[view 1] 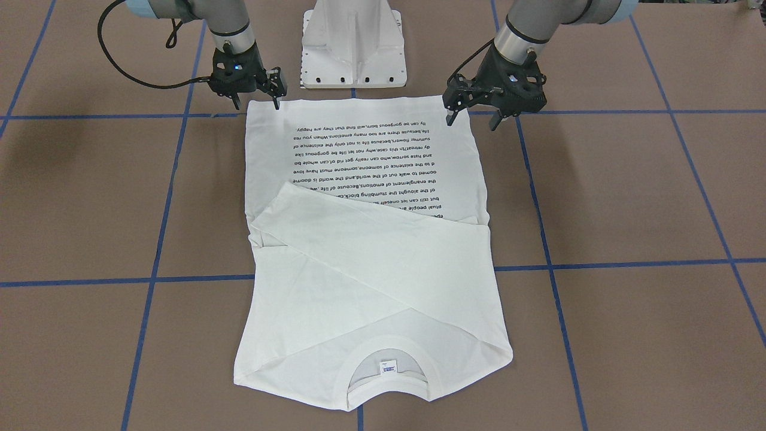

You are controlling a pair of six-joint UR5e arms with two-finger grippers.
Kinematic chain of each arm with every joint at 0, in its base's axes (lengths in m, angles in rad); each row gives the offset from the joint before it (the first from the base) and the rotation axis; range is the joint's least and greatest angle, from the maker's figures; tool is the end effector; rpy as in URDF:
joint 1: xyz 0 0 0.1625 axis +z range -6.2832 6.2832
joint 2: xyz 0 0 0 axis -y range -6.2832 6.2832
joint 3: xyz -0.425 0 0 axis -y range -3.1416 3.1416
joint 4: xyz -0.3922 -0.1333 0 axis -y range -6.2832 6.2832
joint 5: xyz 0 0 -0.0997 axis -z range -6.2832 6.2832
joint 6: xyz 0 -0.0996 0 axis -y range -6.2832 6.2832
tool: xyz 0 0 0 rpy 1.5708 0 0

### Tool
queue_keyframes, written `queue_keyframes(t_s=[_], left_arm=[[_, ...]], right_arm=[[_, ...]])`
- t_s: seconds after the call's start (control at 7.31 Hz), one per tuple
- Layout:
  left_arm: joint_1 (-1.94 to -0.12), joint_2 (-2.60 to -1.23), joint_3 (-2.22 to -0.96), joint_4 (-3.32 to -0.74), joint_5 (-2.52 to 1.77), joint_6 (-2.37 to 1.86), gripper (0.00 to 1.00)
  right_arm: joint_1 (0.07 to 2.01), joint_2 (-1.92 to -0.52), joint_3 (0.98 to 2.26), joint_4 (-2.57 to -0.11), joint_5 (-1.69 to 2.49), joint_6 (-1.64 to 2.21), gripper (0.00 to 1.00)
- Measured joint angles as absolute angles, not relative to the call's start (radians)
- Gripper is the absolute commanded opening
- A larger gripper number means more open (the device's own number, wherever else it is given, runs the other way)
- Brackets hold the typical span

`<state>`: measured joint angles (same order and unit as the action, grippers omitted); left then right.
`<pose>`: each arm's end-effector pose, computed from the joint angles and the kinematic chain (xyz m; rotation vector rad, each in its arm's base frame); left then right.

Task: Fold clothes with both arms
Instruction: 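Move both grippers to the shirt's hem corners nearest the robot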

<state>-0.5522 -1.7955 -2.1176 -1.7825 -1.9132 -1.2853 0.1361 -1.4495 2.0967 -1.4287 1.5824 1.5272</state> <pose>0.3811 -0.3521 0.2724 0.1086 1.0159 -0.0748 -0.4826 -0.1995 0.3473 0.0599 -0.7873 0.0831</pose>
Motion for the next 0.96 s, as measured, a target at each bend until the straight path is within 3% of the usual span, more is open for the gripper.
queue_keyframes(t_s=[0.41,0.96], left_arm=[[-0.552,-1.795,-2.119,-1.782,-1.913,-1.287,1.0],[-0.552,-1.8,-2.121,-1.783,-1.913,-1.287,1.0]], right_arm=[[0.135,-1.447,2.096,-1.447,1.59,1.528,0.77],[0.132,-1.449,2.088,-1.448,1.613,1.528,0.74]])
